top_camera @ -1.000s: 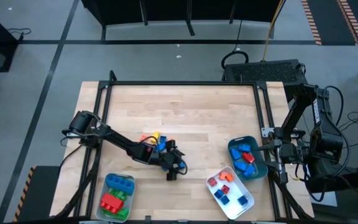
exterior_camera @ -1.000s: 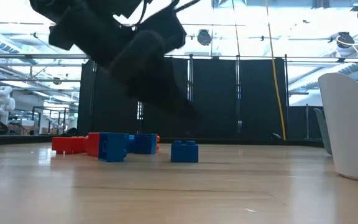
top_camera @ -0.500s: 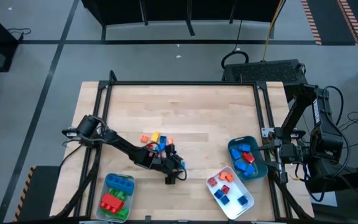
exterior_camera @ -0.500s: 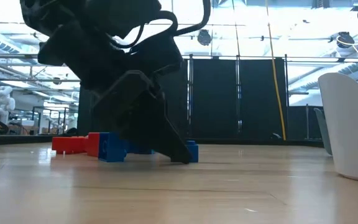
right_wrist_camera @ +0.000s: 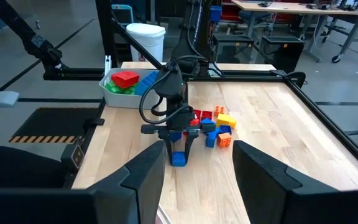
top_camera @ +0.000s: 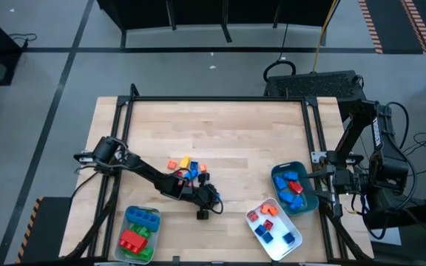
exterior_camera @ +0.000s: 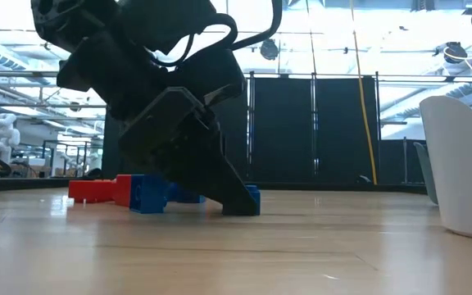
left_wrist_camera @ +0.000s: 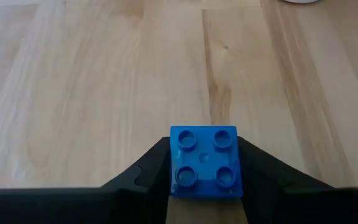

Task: Sort blocks by size
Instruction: Put the small square blue game piece into the white bin

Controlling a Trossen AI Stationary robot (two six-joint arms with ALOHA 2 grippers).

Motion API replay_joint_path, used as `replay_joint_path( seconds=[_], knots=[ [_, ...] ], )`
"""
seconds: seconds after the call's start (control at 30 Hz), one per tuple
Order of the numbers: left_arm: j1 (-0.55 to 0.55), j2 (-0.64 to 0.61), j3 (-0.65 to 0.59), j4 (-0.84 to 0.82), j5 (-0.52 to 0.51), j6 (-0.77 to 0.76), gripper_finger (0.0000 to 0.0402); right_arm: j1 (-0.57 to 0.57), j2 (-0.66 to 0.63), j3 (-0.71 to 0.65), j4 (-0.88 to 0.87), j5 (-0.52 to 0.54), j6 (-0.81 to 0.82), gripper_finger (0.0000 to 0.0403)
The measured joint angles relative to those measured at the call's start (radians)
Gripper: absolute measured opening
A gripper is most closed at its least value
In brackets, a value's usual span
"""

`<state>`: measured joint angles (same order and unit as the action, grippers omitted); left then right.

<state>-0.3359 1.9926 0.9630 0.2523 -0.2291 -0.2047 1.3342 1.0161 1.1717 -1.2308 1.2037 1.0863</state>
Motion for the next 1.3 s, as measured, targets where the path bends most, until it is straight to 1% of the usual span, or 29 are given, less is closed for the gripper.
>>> replay_joint_path(
  seconds=[0.13, 0.23, 0.4, 0.53, 0.73, 0.8, 0.83, 1.07, 1.13, 1.3],
  knots=[
    [0.002, -0.010, 0.003, -0.008, -0.003, 0.004, 0.0142, 0.000, 0.000, 0.000, 0.000, 0.000, 0.000, 0.0171],
    [0.002, -0.029, 0.023, -0.030, -0.023, 0.037, 0.0142, 0.000, 0.000, 0.000, 0.000, 0.000, 0.000, 0.0171],
    [0.002, -0.053, 0.129, 0.017, -0.059, 0.146, 0.0142, 0.000, 0.000, 0.000, 0.000, 0.002, -0.001, 0.0171],
    [-0.001, -0.053, 0.200, 0.125, -0.036, 0.252, 0.0142, 0.000, 0.000, 0.000, 0.000, 0.001, 0.000, 0.0171],
    [0.001, -0.043, 0.246, 0.338, 0.025, 0.324, 0.0142, 0.000, 0.000, 0.000, 0.000, 0.001, -0.001, 0.0171],
    [0.002, -0.022, 0.272, 0.411, 0.059, 0.326, 0.0142, 0.000, 0.000, 0.000, 0.000, 0.001, -0.005, 0.0171],
    [0.002, -0.008, 0.288, 0.423, 0.073, 0.328, 0.0142, 0.000, 0.000, 0.000, 0.000, 0.001, -0.005, 0.0171],
    [0.001, 0.158, 0.498, 0.403, 0.186, 0.368, 0.0142, 0.000, 0.000, 0.000, 0.000, 0.001, -0.003, 0.0171],
    [0.000, 0.204, 0.556, 0.386, 0.191, 0.372, 0.0142, 0.000, 0.000, 0.000, 0.000, 0.001, -0.001, 0.0171],
    [0.009, 0.277, 0.634, 0.357, 0.195, 0.350, 0.0142, 0.000, 0.000, 0.000, 0.007, 0.000, 0.002, 0.0171]
  ],
)
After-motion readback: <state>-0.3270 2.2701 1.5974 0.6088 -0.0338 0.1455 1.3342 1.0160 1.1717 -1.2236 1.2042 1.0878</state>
